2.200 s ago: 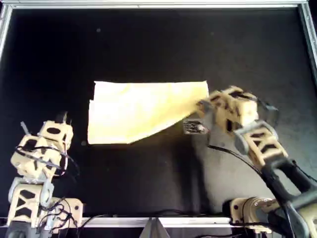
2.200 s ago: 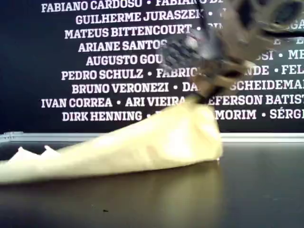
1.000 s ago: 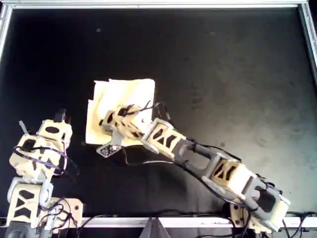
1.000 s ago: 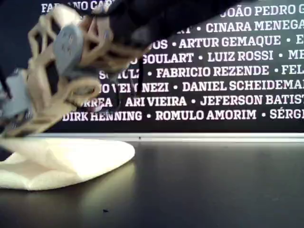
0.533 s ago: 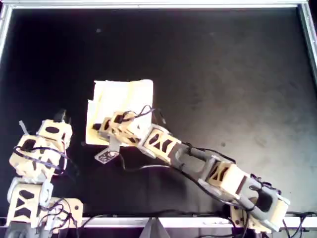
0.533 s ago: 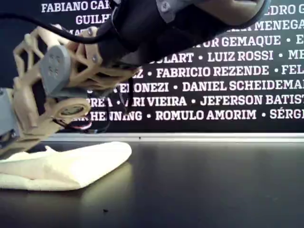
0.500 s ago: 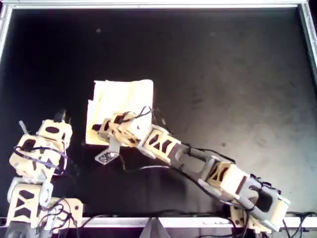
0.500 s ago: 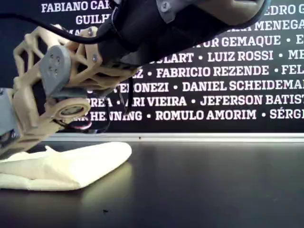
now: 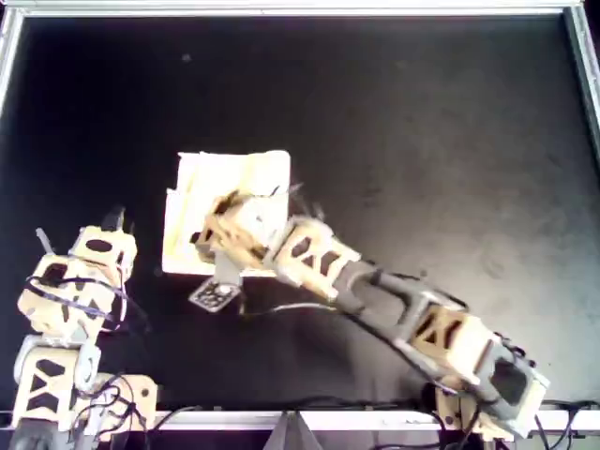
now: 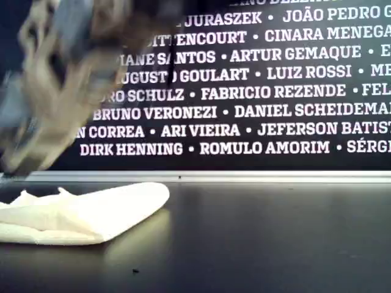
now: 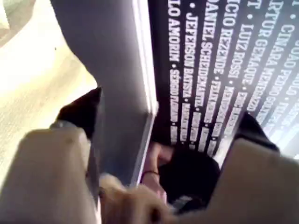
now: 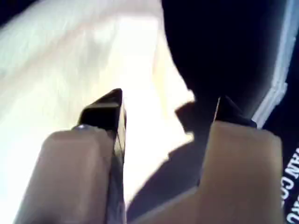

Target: Fold a cloth

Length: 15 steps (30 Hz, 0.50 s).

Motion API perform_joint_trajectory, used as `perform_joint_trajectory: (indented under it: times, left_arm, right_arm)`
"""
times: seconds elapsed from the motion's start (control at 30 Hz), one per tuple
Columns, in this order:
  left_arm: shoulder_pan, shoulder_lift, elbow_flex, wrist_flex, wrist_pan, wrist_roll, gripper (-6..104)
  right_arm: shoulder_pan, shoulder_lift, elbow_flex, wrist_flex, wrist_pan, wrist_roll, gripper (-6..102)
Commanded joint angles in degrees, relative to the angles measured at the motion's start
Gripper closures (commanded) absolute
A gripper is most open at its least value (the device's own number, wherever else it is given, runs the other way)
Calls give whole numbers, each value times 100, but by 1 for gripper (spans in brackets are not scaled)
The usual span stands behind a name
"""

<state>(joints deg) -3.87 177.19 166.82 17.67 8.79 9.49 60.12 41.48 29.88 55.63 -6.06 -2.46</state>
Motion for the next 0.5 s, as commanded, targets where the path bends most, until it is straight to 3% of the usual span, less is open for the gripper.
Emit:
perform_joint_trajectory:
  times: [0.0,0.07,0.2,0.33,0.47]
  left_arm:
    - [97,79,-439,-35,53,26,0]
    - [88,79,-448,-35,62,18,0]
    - [88,79,-448,-35,70,18,0]
    - [88,79,-448,-35,70,26,0]
    - [88,79,-360,-35,70,0,0]
  right_arm:
    - [-475,1318,-141,1538,35,-404,20]
    - [-861,1529,-141,2373,35,-545,24]
    - [-1978,1828,-202,3604,-53,-562,41]
    - [-3050,2461,-185,3621,-62,-483,66]
    - [-3568,3067,-132,3612,-62,-483,93]
